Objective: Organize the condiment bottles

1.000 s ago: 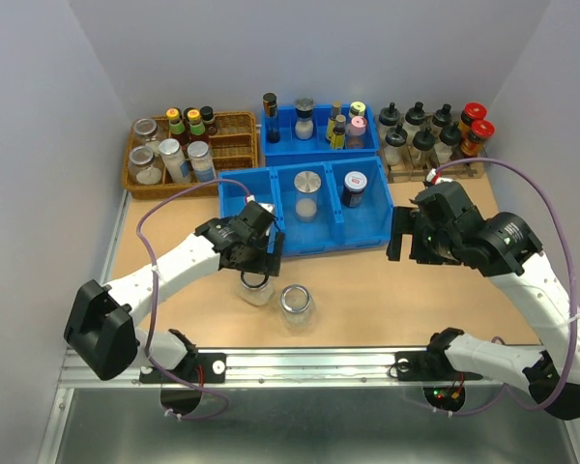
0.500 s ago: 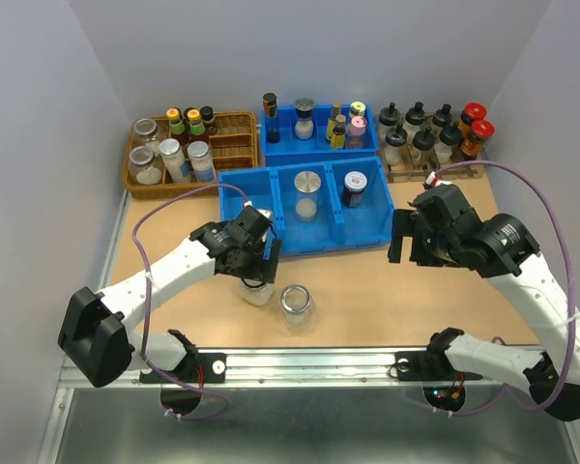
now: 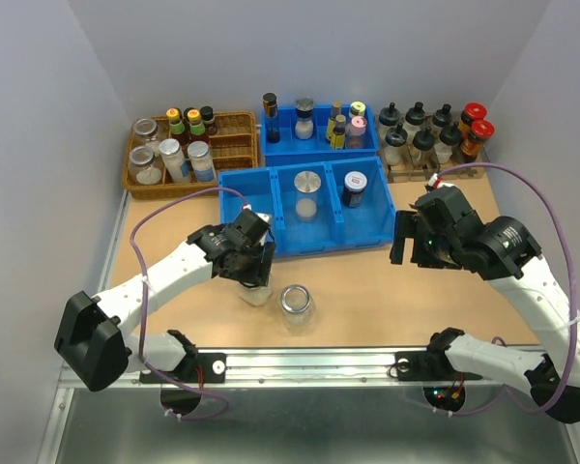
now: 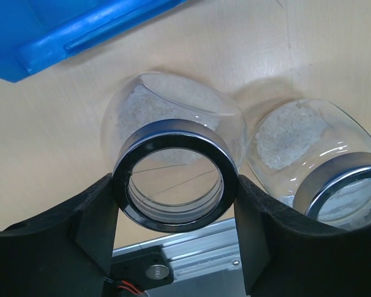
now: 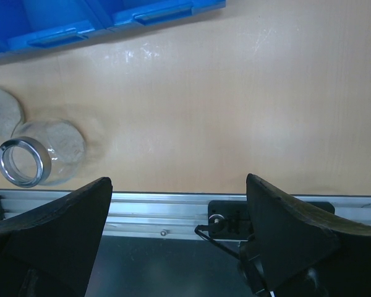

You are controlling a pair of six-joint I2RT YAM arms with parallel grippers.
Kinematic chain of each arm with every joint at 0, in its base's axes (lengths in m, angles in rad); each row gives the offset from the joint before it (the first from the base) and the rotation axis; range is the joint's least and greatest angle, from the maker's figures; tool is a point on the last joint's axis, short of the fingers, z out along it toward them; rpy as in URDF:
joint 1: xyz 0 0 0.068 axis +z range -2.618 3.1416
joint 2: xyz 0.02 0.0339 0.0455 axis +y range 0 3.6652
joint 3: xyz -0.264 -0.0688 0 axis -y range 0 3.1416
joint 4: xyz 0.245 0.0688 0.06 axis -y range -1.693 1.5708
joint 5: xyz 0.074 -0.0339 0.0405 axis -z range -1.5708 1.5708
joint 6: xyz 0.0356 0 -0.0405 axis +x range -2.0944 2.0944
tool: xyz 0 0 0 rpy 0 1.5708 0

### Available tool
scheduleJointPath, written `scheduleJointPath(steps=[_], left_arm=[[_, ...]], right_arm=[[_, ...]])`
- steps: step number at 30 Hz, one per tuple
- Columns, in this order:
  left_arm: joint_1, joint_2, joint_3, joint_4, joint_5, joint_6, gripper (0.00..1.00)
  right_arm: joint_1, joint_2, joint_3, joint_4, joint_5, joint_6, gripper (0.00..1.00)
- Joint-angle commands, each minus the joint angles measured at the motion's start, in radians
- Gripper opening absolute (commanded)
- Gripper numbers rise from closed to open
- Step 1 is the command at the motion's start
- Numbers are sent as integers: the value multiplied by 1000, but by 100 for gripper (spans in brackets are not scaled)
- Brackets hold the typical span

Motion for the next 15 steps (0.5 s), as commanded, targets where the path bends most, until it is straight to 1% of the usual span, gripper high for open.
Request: scheduleJointPath(steps=[1,2,3,4,5,7,10,11,15], left_arm=[[-3,5,-1,3,-16,14,51],[-3,7,3,-3,-15,14,41],[-3,5,11,-14,-13,14,19],[-3,1,18,-25,-15,10,9],[-3,-5,38,-34,-15,-4,0],[-3,-38,71,-63,9,-22,0],[-3,-88,173,-106,39,-72,0],[-3,-102,233,-123,39,-93,0],[-3,-90,397,-157,10,-105,0]], right_arm=[[5,-18,0,11,21,2,92],[5,-18,2,12,19,2,92],[5,-16,3,12,18,2,92],[5,-16,6,12,19,2,92],[5,-15,11,12,18,2,92],[5,-12,14,12,18,2,92],[3,-12,16,12,16,-4,92],[5,-12,14,12,16,-6,91],[5,-1,16,18,13,-10,92]])
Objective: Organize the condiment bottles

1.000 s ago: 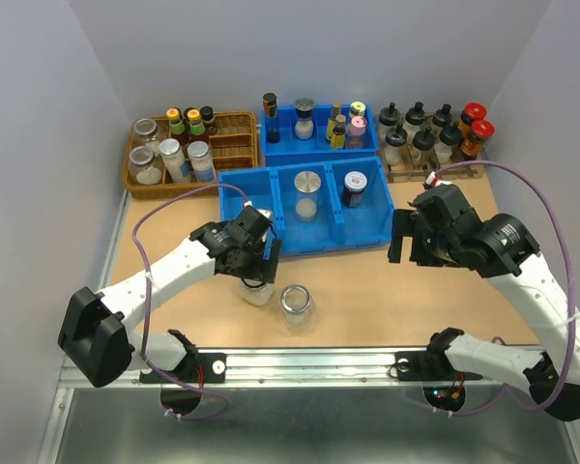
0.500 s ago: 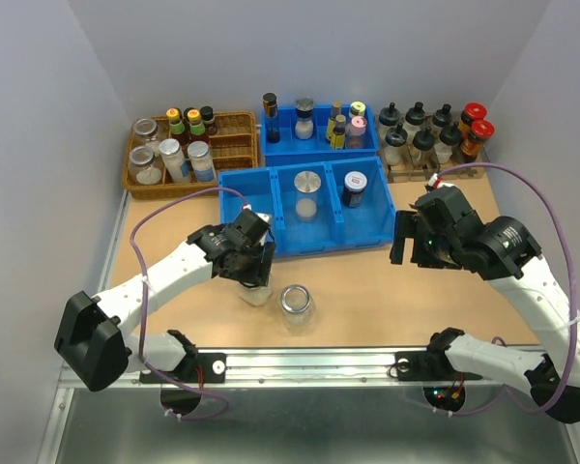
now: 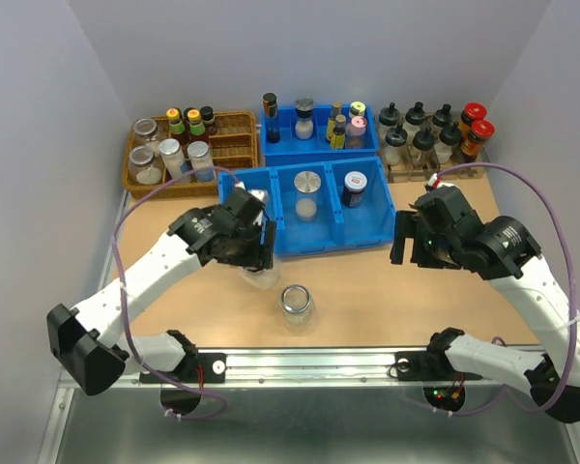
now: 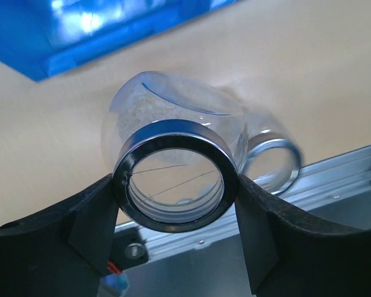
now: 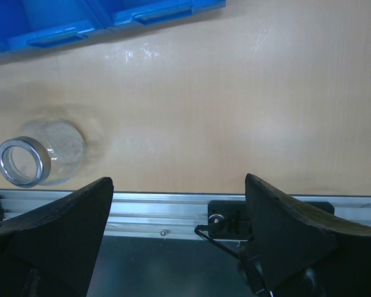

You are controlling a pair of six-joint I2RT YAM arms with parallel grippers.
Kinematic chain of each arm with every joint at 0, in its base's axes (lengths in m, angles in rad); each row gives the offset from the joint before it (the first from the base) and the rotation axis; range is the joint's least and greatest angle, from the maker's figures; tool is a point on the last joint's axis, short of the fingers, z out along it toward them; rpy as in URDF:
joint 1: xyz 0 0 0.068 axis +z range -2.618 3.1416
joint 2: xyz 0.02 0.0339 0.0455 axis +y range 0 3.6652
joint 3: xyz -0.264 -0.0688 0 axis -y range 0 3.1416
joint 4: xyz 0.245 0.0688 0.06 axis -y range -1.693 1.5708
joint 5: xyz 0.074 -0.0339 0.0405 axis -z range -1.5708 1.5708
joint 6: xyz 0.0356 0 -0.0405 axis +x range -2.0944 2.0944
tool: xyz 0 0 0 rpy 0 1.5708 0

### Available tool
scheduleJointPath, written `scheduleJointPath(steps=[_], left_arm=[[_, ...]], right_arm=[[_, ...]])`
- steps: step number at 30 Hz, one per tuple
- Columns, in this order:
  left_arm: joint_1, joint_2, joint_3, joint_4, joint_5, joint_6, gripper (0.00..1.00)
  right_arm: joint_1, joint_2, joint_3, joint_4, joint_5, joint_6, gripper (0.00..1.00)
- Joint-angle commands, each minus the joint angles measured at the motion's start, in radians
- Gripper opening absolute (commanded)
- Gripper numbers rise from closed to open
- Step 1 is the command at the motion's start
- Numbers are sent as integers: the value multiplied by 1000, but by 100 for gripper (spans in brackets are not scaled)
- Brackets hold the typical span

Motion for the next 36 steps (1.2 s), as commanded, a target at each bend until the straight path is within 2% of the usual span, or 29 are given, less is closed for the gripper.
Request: scheduleJointPath(steps=[1,4,10,14,18,23,28,36], left_arm=[[-3,-43,202,5,-32,-34,0],[0,22,277,-6,-172,-3,0],[63,174,338,53,-284,60,0],[131,213,361,126,-267,95,0],[245,257,387,212,-217,136,0],[302,352,409,296,-152,164,0],[325,478,456,341,-100,143,0],[331,618,516,361,-117,51,0]], right_arm=[[5,-2,17,20,12,-11,92],[5,6,17,29,13,-15,92],[5,6,11,37,26,-21,92],[5,-4,6,40,29,-20,92],[5,-8,-9,43,29,-18,92],[5,-8,-21,55,18,-20,92],[5,-4,-32,66,10,-18,92],[5,-21,-69,72,13,-6,92]])
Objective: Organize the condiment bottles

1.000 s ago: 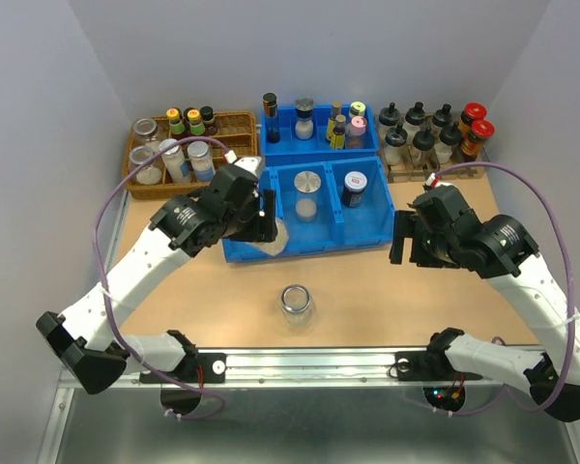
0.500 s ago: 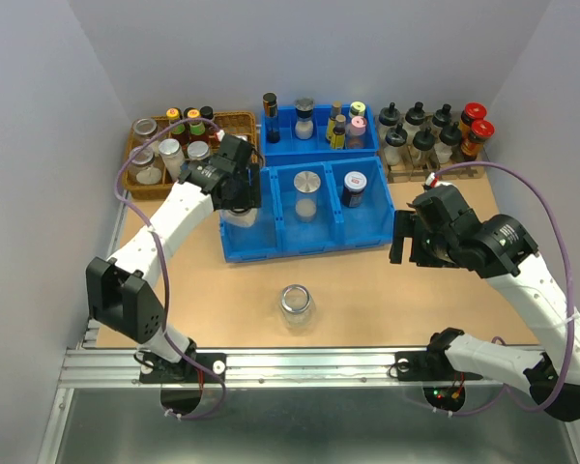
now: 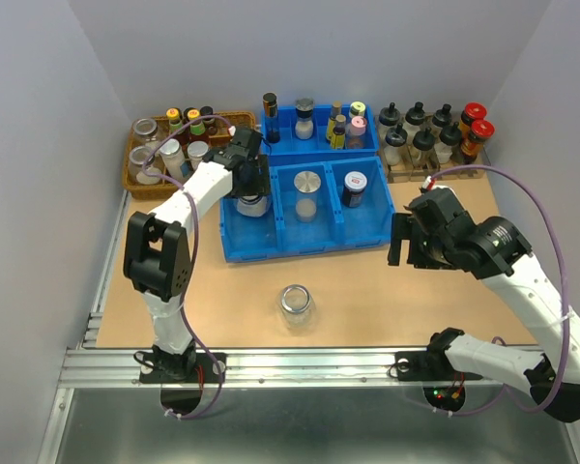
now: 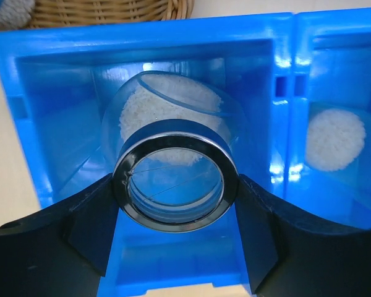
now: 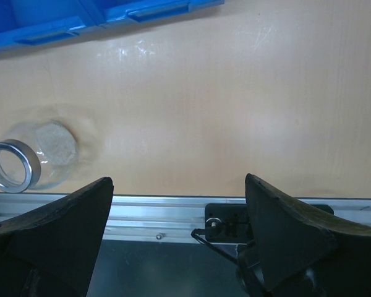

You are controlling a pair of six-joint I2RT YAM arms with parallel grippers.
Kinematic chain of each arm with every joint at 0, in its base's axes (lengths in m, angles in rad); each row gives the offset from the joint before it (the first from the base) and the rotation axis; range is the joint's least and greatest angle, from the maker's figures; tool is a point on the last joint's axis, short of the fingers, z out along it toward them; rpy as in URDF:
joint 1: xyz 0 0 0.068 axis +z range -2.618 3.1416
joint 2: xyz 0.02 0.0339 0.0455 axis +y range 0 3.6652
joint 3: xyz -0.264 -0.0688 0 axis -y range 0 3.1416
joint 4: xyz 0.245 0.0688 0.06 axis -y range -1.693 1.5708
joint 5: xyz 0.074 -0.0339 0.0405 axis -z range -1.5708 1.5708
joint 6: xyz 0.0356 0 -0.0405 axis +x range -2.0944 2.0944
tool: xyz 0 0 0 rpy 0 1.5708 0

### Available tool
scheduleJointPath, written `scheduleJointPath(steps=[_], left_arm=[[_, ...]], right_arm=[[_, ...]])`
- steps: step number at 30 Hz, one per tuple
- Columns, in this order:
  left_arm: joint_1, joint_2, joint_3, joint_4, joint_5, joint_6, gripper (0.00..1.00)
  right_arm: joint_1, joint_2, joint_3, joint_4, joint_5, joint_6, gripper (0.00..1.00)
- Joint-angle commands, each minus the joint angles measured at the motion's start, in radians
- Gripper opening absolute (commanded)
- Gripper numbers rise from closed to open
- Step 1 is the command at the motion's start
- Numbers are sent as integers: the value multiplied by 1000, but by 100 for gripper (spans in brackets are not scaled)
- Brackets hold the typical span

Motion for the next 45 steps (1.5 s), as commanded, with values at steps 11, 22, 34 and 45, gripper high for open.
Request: scheduleJointPath(steps=[11,22,34,45], left_arm=[[8,43,112,20,-61,-165,0],[20,66,125,-43,-77,-326,0],[18,61,177,-136,-93,-403,33],[17,83,247,-204,-140,-385,75]], right_arm=[[6,-31,-41,44,6,12,92],[5,4,-33,70,-2,1,93],[5,-6,-53,78,-2,0,95],[5,-6,-63,86,-3,-9,100]])
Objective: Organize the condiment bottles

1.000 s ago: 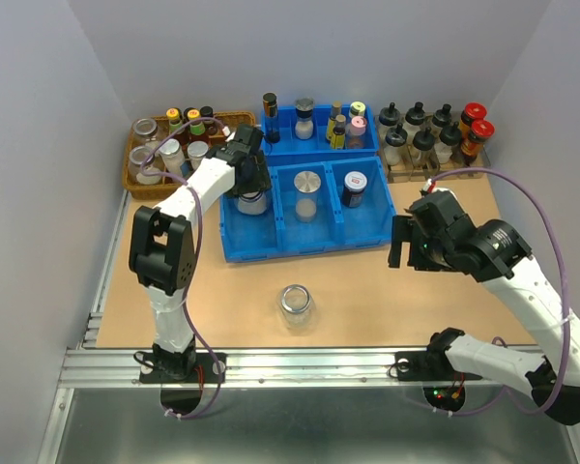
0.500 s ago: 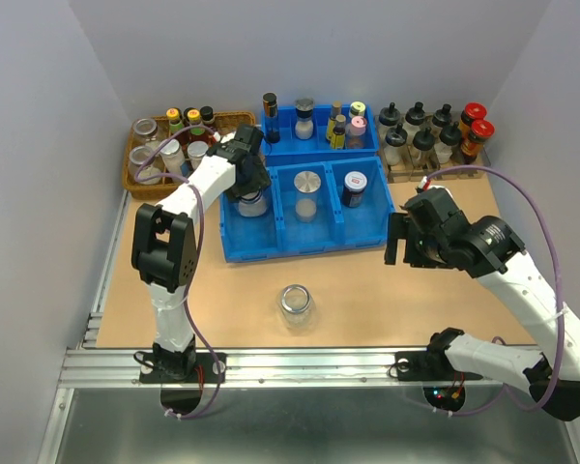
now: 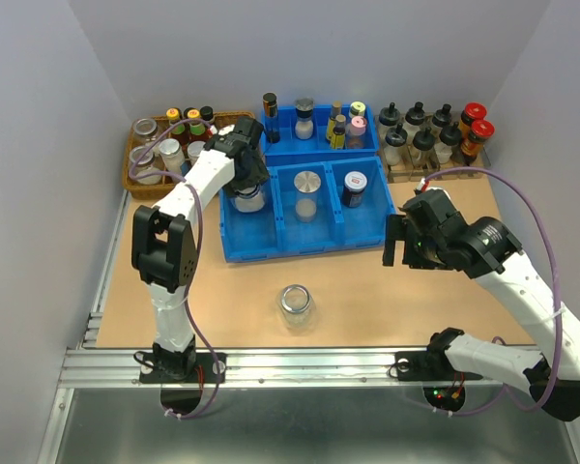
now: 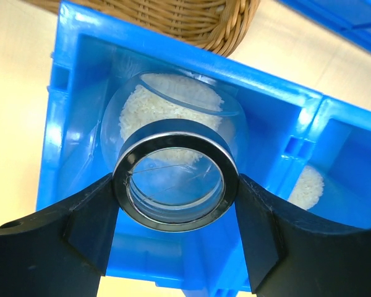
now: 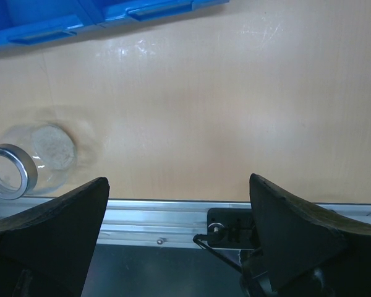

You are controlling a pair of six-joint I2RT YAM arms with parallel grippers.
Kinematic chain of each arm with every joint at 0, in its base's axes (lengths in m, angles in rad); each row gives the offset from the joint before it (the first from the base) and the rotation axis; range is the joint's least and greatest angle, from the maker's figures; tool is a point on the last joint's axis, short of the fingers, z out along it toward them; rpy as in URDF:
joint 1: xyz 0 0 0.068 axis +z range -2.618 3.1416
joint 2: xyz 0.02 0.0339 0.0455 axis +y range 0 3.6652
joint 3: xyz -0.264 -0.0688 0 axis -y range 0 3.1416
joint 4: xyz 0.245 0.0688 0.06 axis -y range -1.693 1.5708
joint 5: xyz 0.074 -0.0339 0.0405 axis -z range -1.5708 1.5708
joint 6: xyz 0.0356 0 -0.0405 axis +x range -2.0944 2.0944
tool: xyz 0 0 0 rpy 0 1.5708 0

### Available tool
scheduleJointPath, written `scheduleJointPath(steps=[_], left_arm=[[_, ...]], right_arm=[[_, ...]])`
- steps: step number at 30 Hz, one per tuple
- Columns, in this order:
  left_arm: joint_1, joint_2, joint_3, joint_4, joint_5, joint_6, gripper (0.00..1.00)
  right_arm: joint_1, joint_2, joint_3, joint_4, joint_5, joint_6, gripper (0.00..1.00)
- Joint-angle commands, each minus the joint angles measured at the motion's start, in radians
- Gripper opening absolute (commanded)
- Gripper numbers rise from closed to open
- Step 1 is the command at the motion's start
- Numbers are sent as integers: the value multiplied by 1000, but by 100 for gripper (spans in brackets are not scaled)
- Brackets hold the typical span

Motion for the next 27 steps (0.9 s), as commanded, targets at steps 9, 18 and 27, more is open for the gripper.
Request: scheduleJointPath(steps=[9,18,27], left_arm=[[-1,-25,51,-19,-46,-10,96],[-5,-117,43,14,-47,-13,98],[-185,-470,-263,145,78,215,99]], right_arm=[[5,-21,-14,36,2,-1,100],[4,-32,-13,30,2,8,100],[7,-43,1,13,34,28,100]])
